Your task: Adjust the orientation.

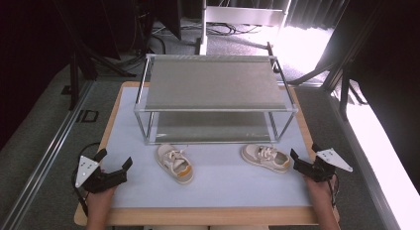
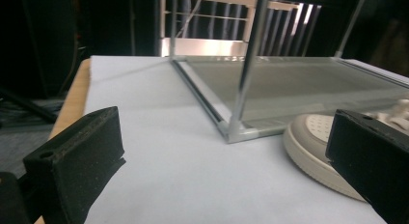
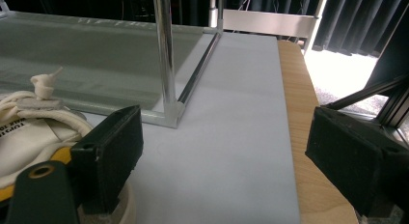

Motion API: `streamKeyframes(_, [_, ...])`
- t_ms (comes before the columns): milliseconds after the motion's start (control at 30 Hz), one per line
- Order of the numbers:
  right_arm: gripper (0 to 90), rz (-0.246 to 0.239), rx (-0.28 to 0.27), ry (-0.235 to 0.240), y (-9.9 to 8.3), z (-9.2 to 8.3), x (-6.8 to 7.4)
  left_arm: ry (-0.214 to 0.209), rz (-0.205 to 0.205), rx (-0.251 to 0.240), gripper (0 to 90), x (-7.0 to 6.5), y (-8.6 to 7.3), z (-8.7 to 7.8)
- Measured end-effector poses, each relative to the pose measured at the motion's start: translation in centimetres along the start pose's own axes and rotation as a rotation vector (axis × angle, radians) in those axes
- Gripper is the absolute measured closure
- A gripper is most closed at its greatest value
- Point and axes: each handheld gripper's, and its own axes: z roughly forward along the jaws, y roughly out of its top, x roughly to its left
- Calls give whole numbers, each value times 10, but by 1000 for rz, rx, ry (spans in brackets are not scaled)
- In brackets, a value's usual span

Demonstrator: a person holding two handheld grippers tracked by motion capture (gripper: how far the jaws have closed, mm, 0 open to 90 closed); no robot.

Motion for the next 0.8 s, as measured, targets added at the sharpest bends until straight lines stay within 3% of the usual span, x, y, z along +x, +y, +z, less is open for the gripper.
streamKeyframes(100, [127, -4, 0, 0, 0, 0, 1, -9, 3, 5, 0, 0, 0, 0])
streamKeyframes(333, [130, 1, 5, 2, 0, 0, 0, -60, -36, 28, 0, 4, 1, -1])
streamKeyframes(567, [135, -9, 7, 0, 0, 0, 1, -157, -55, 83, 0, 1, 15, -5])
streamKeyframes(700, [135, -2, 4, 1, 0, 0, 0, -219, -13, 157, 0, -7, 28, -4])
streamKeyframes(733, [135, -1, 5, 0, 0, 0, 0, -219, -13, 157, 0, -7, 28, -4])
streamKeyframes(800, [135, -1, 5, 1, 0, 0, 0, -253, 29, 212, 0, -13, 34, -1])
